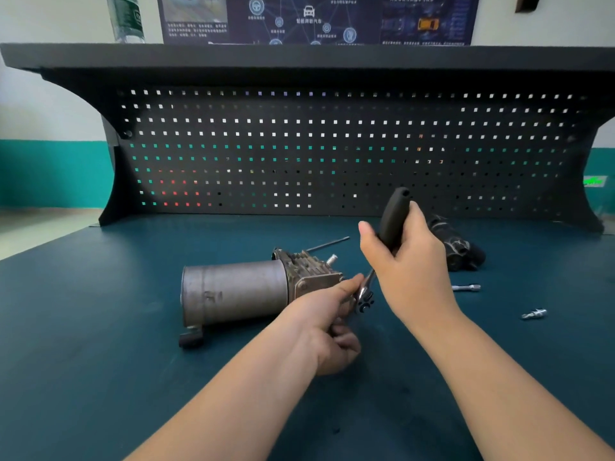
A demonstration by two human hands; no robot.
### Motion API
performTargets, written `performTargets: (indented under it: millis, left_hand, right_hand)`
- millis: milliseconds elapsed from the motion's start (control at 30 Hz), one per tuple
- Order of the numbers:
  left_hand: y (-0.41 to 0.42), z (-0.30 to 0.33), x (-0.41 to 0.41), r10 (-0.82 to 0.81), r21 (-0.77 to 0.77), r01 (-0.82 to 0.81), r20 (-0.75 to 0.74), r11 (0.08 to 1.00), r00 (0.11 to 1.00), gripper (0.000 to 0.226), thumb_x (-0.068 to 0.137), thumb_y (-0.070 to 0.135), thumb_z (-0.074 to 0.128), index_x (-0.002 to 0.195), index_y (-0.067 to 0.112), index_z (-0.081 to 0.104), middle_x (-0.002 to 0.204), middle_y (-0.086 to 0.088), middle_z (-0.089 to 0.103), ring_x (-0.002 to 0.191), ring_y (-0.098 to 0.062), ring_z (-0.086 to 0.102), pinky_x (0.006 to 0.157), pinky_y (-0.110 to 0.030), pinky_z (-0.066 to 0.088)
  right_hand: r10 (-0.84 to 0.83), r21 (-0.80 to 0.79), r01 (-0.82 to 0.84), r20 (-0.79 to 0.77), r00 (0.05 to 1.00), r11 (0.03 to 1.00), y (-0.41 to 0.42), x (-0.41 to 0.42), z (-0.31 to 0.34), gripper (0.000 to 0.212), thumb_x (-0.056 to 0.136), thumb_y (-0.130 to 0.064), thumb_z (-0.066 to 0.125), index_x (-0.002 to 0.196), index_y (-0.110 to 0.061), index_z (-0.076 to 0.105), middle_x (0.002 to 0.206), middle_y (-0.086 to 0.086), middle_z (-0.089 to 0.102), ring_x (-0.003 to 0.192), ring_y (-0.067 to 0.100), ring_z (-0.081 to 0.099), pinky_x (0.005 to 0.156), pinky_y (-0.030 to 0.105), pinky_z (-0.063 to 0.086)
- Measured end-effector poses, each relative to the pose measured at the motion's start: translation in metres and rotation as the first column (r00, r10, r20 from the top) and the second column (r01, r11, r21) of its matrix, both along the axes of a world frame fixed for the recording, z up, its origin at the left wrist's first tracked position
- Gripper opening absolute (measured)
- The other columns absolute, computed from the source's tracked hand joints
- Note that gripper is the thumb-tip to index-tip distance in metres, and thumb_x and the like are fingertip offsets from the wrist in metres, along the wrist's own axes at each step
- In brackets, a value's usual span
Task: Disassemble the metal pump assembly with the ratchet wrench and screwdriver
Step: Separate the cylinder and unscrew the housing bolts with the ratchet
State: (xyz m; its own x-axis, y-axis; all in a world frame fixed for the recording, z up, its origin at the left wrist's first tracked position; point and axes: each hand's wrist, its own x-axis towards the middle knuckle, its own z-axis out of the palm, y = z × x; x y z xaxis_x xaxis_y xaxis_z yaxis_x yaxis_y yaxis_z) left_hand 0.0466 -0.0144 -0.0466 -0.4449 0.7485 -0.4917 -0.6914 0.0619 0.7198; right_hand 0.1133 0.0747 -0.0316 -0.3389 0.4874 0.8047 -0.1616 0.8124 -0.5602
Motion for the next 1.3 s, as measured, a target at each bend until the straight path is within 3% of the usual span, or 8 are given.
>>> performTargets:
  millis: [300, 500, 700, 867, 1067, 1133, 1233, 1300]
  left_hand:
    - [0.003, -0.008, -0.002, 0.045, 0.174, -0.066, 0.121, 0.983, 0.992, 0.049, 0.082, 0.008, 0.066, 0.033, 0.007, 0.058, 0.036, 0.005, 0.044, 0.024, -0.006, 0.014, 0.027, -0.014, 0.013]
    - [0.005, -0.008, 0.002, 0.055, 0.182, -0.082, 0.152, 0.98, 0.987, 0.042, 0.081, 0.008, 0.068, 0.044, 0.006, 0.049, 0.034, 0.005, 0.019, 0.023, -0.007, 0.012, 0.027, -0.015, 0.012]
    - [0.003, -0.007, 0.0, 0.044, 0.141, -0.066, 0.157, 0.988, 0.987, 0.027, 0.083, 0.016, 0.069, 0.06, 0.009, 0.056, 0.035, 0.006, 0.02, 0.023, -0.007, 0.013, 0.028, -0.012, 0.014]
    - [0.002, -0.009, -0.005, -0.004, 0.128, -0.013, 0.136, 0.992, 0.991, 0.031, 0.084, 0.017, 0.069, 0.058, 0.008, 0.054, 0.032, 0.007, 0.022, 0.024, -0.006, 0.013, 0.028, -0.014, 0.014]
    - [0.006, -0.01, -0.001, 0.037, 0.141, -0.058, 0.144, 0.988, 0.989, 0.027, 0.084, 0.008, 0.066, 0.067, 0.009, 0.046, 0.033, 0.006, 0.018, 0.023, -0.006, 0.012, 0.027, -0.015, 0.013]
    - [0.007, -0.01, -0.001, 0.044, 0.151, -0.067, 0.151, 0.986, 0.988, 0.025, 0.085, 0.006, 0.065, 0.068, 0.009, 0.046, 0.034, 0.006, 0.017, 0.024, -0.006, 0.012, 0.027, -0.015, 0.013]
    - [0.006, -0.009, -0.003, 0.062, 0.181, -0.096, 0.185, 0.979, 0.981, 0.022, 0.088, 0.005, 0.059, 0.068, 0.008, 0.052, 0.034, 0.006, 0.022, 0.025, -0.006, 0.012, 0.028, -0.015, 0.013]
    - [0.006, -0.008, -0.005, 0.071, 0.194, -0.111, 0.2, 0.975, 0.977, 0.02, 0.09, 0.005, 0.055, 0.07, 0.009, 0.055, 0.034, 0.006, 0.025, 0.024, -0.006, 0.013, 0.028, -0.014, 0.014]
  right_hand:
    - [-0.049, -0.204, 0.033, -0.073, 0.996, 0.978, 0.004, -0.007, -0.006, 0.025, 0.086, -0.042, 0.056, 0.077, -0.025, 0.039, 0.063, -0.009, 0.052, 0.054, 0.01, 0.047, 0.054, 0.024, 0.042]
    - [-0.17, -0.912, -0.038, -0.117, 0.978, 0.409, 0.018, -0.007, -0.024, 0.013, 0.09, -0.016, 0.047, 0.08, -0.008, 0.047, 0.055, 0.007, 0.047, 0.029, 0.01, 0.039, 0.032, 0.015, 0.029]
    - [-0.037, -0.459, -0.041, -0.16, 0.986, 0.888, 0.005, -0.003, 0.001, 0.022, 0.09, -0.028, 0.06, 0.076, -0.022, 0.044, 0.058, 0.006, 0.053, 0.031, 0.008, 0.043, 0.034, 0.017, 0.033]
    - [0.009, -0.403, -0.044, -0.087, 0.996, 0.914, 0.008, -0.001, 0.002, 0.022, 0.09, -0.029, 0.06, 0.077, -0.023, 0.043, 0.051, -0.002, 0.051, 0.031, 0.009, 0.042, 0.034, 0.017, 0.032]
    - [-0.079, -0.978, -0.144, -0.157, 0.984, 0.15, 0.021, -0.005, -0.03, 0.021, 0.095, -0.019, 0.049, 0.075, -0.014, 0.044, 0.062, 0.001, 0.044, 0.024, 0.002, 0.035, 0.03, 0.008, 0.023]
    - [-0.082, -0.951, -0.134, -0.163, 0.983, 0.28, 0.02, -0.003, -0.023, 0.021, 0.095, -0.023, 0.05, 0.076, -0.015, 0.045, 0.06, 0.002, 0.044, 0.029, 0.004, 0.036, 0.031, 0.01, 0.023]
    - [-0.04, -0.59, -0.042, -0.125, 0.991, 0.806, 0.008, -0.001, -0.003, 0.028, 0.093, -0.042, 0.052, 0.079, -0.019, 0.047, 0.051, -0.001, 0.053, 0.032, 0.006, 0.044, 0.033, 0.017, 0.033]
    - [-0.05, -0.384, 0.028, -0.045, 0.998, 0.923, -0.001, 0.002, 0.003, 0.028, 0.091, -0.044, 0.056, 0.082, -0.019, 0.049, 0.054, -0.002, 0.059, 0.037, 0.004, 0.052, 0.039, 0.017, 0.042]
